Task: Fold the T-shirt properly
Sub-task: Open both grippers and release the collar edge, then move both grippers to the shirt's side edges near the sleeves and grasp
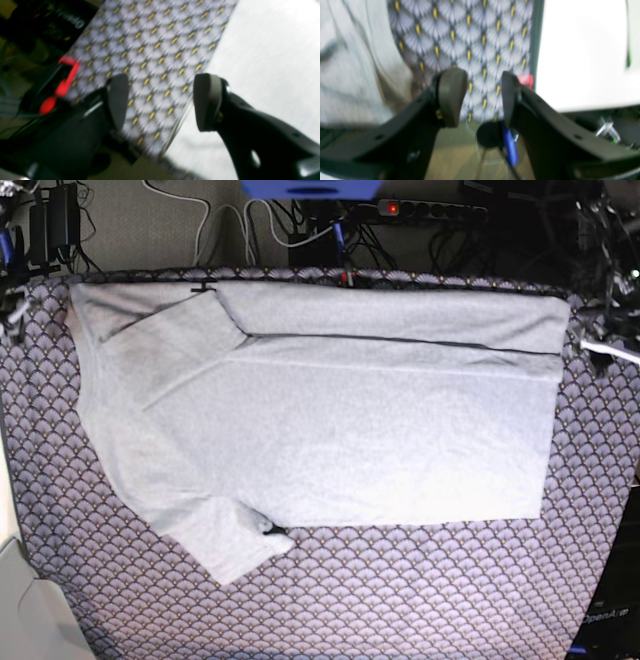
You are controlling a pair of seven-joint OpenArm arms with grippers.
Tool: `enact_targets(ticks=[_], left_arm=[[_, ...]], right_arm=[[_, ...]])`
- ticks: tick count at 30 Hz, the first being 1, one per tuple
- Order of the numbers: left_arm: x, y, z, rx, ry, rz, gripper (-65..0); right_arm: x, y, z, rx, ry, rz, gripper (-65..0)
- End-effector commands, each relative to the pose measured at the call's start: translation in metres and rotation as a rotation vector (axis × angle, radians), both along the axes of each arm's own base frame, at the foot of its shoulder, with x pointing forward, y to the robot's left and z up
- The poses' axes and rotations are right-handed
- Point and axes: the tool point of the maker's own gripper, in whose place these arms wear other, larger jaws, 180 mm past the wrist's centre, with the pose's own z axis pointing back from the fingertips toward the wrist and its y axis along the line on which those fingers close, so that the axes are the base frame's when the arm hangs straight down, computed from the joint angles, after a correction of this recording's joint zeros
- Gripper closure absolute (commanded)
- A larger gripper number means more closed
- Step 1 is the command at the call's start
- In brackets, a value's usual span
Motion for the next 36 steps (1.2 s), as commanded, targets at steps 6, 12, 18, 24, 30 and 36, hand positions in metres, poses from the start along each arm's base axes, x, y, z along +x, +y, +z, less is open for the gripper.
enact_targets(ticks=[6,12,18,24,30,36], left_arm=[[0.047,-0.018,0.032,-0.01,-0.149,-0.037,-40.1],[0.078,-0.045,0.043,-0.05,-0.21,-0.088,-40.0],[0.096,-0.048,0.045,-0.04,-0.227,-0.081,-39.9],[0.119,-0.049,0.033,-0.026,-0.193,-0.083,-39.9],[0.13,-0.055,0.036,-0.032,-0.203,-0.098,-39.9],[0.131,-0.054,0.04,-0.029,-0.212,-0.101,-39.9]], right_arm=[[0.087,0.006,0.035,-0.125,-0.052,0.084,-27.7],[0.174,0.016,0.023,-0.063,-0.027,0.11,-27.7],[0.23,0.042,0.011,0.045,-0.073,0.169,-27.7],[0.266,0.076,0.01,0.131,-0.12,0.235,-27.7],[0.279,0.094,0.015,0.166,-0.206,0.264,-27.7],[0.278,0.108,-0.003,0.224,-0.206,0.271,-27.7]])
